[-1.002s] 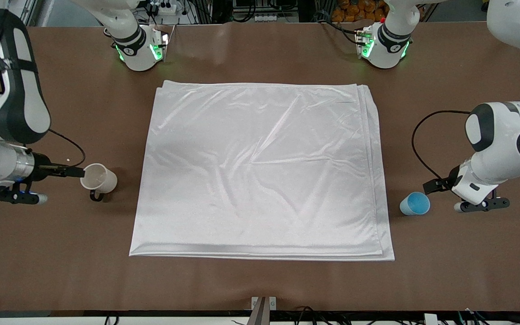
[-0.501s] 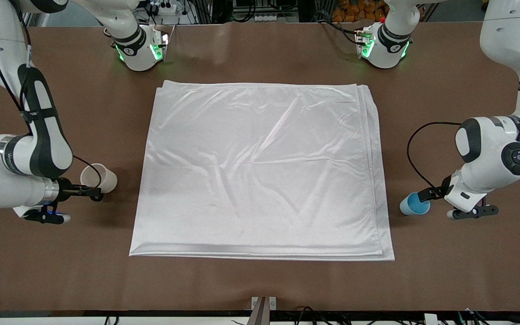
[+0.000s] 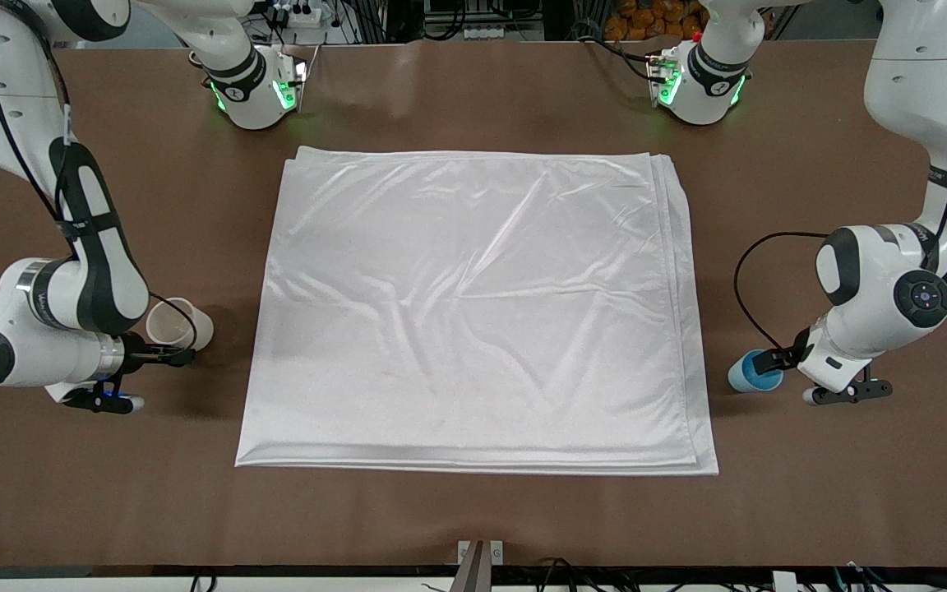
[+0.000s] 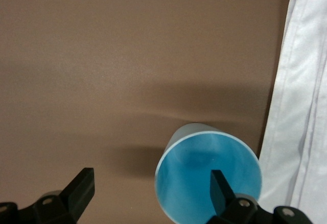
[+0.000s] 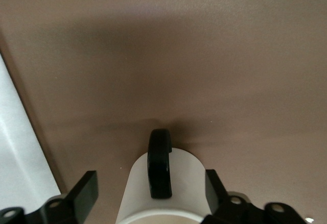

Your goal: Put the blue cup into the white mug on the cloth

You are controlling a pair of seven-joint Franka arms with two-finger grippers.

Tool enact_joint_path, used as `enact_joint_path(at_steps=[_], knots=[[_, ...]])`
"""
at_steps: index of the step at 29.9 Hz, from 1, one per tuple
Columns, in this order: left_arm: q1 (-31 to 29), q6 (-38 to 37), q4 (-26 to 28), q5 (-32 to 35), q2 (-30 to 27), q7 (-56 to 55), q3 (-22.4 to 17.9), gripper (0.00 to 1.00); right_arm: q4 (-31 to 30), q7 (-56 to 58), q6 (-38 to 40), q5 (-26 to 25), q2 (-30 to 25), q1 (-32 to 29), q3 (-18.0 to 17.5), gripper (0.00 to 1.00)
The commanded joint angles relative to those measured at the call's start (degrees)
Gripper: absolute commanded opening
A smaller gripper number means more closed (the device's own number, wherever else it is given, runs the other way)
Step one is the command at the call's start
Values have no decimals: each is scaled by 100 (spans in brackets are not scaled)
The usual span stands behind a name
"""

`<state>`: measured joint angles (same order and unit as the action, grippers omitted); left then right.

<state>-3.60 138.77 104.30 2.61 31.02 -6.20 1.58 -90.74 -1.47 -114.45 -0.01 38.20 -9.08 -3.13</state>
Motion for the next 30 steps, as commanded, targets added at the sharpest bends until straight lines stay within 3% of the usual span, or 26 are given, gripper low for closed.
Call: enact_joint_path(at_steps=[1, 3, 5, 11, 19, 25, 30], knots=[[-17, 168, -94, -50, 141, 119, 9, 95, 127, 51, 11, -25, 153, -32, -30, 41], [-17, 194, -94, -50, 176, 137, 17, 86, 109, 68, 2, -17, 153, -41, -39, 18], [-26, 238, -94, -41, 185, 146, 17, 78, 109, 86, 10, 1, 153, -32, -39, 2], [-9, 343, -103, -59, 255, 146, 26, 51, 135, 103, 19, 1, 127, -32, -39, 0], [0, 405, -111, -103, 308, 137, 17, 1, 171, 77, 63, -8, 74, 21, -47, 0], [9, 405, -138, -77, 308, 146, 17, 0, 197, -55, 194, 54, -40, 170, -74, 0], [18, 405, -164, -68, 299, 146, 17, 0, 223, -809, 318, 71, -32, 442, -100, 0]])
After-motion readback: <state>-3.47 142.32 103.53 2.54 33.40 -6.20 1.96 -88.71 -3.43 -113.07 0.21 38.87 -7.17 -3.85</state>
